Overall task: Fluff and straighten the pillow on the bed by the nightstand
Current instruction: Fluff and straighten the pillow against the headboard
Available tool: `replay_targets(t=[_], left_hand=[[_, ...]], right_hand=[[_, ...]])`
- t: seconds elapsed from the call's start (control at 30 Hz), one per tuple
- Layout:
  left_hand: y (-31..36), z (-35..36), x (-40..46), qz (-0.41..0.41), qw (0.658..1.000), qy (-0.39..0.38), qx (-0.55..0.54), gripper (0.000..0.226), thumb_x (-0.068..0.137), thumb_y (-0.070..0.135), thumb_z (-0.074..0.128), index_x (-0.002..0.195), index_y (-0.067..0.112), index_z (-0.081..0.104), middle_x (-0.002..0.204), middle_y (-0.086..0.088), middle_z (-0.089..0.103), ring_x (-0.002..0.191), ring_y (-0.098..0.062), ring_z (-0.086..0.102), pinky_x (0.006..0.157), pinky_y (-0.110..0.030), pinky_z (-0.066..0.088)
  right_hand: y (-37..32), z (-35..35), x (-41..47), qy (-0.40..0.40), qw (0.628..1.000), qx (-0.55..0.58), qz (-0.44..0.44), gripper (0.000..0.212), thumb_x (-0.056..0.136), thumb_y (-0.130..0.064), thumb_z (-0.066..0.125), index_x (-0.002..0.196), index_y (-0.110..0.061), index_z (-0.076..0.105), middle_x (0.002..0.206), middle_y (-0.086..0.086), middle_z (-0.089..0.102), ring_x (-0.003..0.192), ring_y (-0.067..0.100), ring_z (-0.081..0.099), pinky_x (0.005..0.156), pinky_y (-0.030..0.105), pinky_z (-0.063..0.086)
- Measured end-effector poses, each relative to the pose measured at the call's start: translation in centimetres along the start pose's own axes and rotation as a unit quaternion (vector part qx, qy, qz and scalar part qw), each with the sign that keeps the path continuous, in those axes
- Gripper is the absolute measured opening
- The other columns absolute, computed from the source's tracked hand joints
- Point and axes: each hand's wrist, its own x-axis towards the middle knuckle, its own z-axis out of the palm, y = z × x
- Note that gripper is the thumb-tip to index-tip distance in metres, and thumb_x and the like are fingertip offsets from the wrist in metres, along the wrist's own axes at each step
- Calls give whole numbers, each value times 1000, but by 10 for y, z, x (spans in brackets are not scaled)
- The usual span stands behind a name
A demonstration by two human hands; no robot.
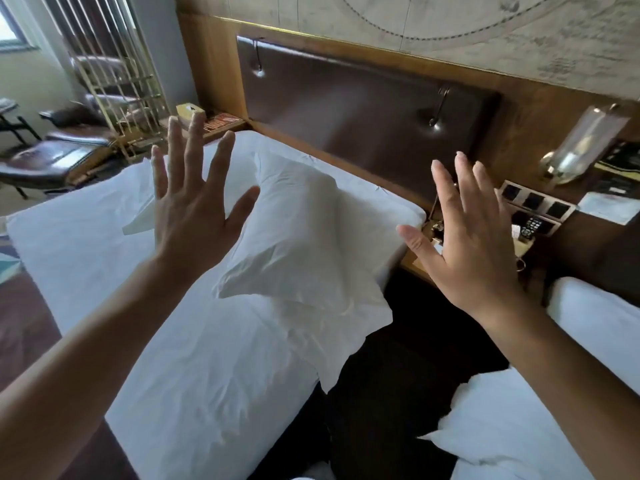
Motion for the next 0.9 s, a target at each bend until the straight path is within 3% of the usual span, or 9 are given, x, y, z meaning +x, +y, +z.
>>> replay_targets(t=[0.3,0.5,0.9], left_hand=[[-16,104,104,-20,1000,-8,2,73,106,63,35,166,23,24,176,-15,5,163,-38,1,130,-63,10],[-26,156,123,-14,997,66,-25,60,108,43,49,158,11,41,170,-27,22,159,-47,18,123,-68,25],[-1,253,166,-111,992,35,57,57,109,42,50,155,9,45,167,-29,27,157,-51,22,121,-70,27]], right_hand=[[43,76,159,14,999,-12,-39,82,99,-71,32,164,-22,19,172,13,12,159,35,10,124,61,18],[66,143,213,-29,998,22,-56,87,98,-71,34,165,-20,15,173,11,10,160,32,8,125,56,17],[139,263,346,-75,985,92,-124,86,98,-72,30,164,-17,21,172,15,14,159,36,9,123,59,18]])
